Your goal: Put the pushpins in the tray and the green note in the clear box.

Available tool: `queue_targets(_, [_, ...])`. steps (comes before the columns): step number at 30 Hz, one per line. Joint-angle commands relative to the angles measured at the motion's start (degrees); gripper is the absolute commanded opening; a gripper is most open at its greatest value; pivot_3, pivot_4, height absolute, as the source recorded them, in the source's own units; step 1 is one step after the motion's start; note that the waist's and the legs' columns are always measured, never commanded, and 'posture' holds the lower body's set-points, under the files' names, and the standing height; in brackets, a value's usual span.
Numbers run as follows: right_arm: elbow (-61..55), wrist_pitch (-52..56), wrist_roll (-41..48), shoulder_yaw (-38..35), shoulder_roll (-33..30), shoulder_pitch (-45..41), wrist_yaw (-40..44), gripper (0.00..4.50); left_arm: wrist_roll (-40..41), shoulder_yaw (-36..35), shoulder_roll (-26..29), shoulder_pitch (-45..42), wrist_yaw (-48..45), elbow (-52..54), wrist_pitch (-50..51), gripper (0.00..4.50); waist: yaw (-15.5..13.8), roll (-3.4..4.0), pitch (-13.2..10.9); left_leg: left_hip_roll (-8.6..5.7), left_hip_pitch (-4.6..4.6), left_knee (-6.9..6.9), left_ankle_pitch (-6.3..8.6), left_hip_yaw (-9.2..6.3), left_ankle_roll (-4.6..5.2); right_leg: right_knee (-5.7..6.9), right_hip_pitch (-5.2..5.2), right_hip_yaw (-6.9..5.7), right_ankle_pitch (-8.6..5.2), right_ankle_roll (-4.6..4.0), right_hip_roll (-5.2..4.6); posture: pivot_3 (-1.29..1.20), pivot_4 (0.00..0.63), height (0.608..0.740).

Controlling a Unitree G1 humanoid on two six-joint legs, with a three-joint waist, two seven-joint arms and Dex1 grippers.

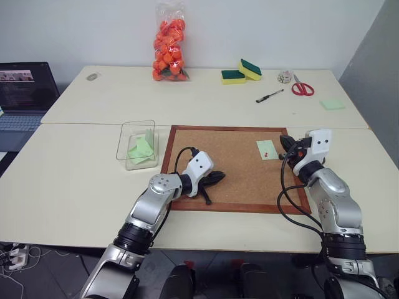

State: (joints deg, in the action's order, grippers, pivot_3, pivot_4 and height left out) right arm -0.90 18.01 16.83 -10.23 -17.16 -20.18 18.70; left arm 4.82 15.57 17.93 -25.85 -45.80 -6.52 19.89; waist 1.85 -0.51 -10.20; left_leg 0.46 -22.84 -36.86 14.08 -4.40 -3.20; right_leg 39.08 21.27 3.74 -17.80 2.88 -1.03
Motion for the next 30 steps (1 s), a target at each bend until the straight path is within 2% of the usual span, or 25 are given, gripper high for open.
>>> queue_targets(1, [-1.18, -1.17, -1.78, -3.82, -3.5, 0.43, -2.04, 0.03, -0.9, 1.9, 0.47, 1.79, -0.66, -2.1, 2.04, 0.0, -0.01, 0.0, 0.0, 0.0, 0.0, 0.0, 0.0, 0.0, 0.0, 0.0, 0.0, 0.0, 0.0, 0.0, 0.0, 0.0, 0.15, 0.74])
queue_targets(7, [6.11, 0.89, -4.18, -4.74, -7.19, -0.6, -4.16, 0.03, -0.95, 2.16, 0.33, 1.61, -0.85, -2.28, 1.8, 0.0, -0.01, 0.03, 0.02, -0.01, 0.02, 0.0, 0.0, 0.04, 0.0, 0.0, -0.01, 0.03, 0.0, 0.0, 0.0, 0.0, 0.15, 0.74])
queue_targets(14, [13.42, 0.02, -4.43, -5.34, -8.14, -3.71, -3.67, 1.35, -1.04, 2.21, 0.2, 1.28, -0.84, -2.42, 1.53, 0.0, 0.01, 0.09, 0.06, -0.02, 0.02, -0.01, 0.0, 0.07, 0.0, 0.0, -0.02, 0.06, 0.0, 0.0, 0.0, 0.0, 0.15, 0.74])
queue_targets(19, [13.6, -0.18, -3.15, -7.04, -8.21, -4.62, -3.97, 2.32, -0.93, 1.96, 0.59, 1.79, -0.82, -1.88, 1.83, 0.0, 0.01, 0.1, 0.06, -0.01, 0.02, -0.01, 0.0, 0.06, 0.0, 0.0, -0.02, 0.05, 0.0, 0.0, 0.0, 0.0, 0.15, 0.74])
queue_targets(21, [11.19, -0.48, -2.91, -7.03, -8.26, -3.75, -3.46, 2.62, -0.93, 1.95, 0.62, 1.96, -0.73, -1.65, 1.99, 0.0, 0.01, 0.1, 0.06, -0.01, 0.02, -0.01, 0.0, 0.06, 0.0, 0.0, -0.02, 0.05, 0.0, 0.0, 0.0, 0.0, 0.15, 0.74])
queue_targets(26, [1.68, -0.11, -1.08, -4.37, -7.67, -0.38, 1.62, 3.75, -0.92, 1.91, 0.74, 2.32, -0.64, -1.18, 2.22, 0.0, 0.0, 0.12, 0.07, 0.0, 0.02, 0.02, 0.0, 0.05, 0.0, 0.0, -0.01, 0.05, 0.0, 0.0, 0.0, 0.0, 0.15, 0.74])
queue_targets(29, [-2.86, 1.28, -0.53, -1.01, -6.83, 1.63, 4.11, 4.25, -0.91, 1.97, 0.74, 2.33, -0.69, -1.24, 2.16, 0.0, 0.01, 0.12, 0.07, 0.0, 0.02, 0.02, 0.0, 0.05, 0.0, -0.01, -0.02, 0.05, 0.0, 0.0, 0.01, 0.0, 0.15, 0.74])
queue_targets(30, [-3.78, 1.83, -0.73, 0.42, -5.96, 2.23, 4.05, 4.25, -0.94, 2.04, 0.69, 2.23, -0.73, -1.36, 2.07, 0.0, 0.02, 0.12, 0.07, 0.0, 0.03, 0.01, 0.0, 0.04, 0.0, 0.0, -0.03, 0.04, 0.0, 0.0, 0.01, 0.0, 0.15, 0.74])
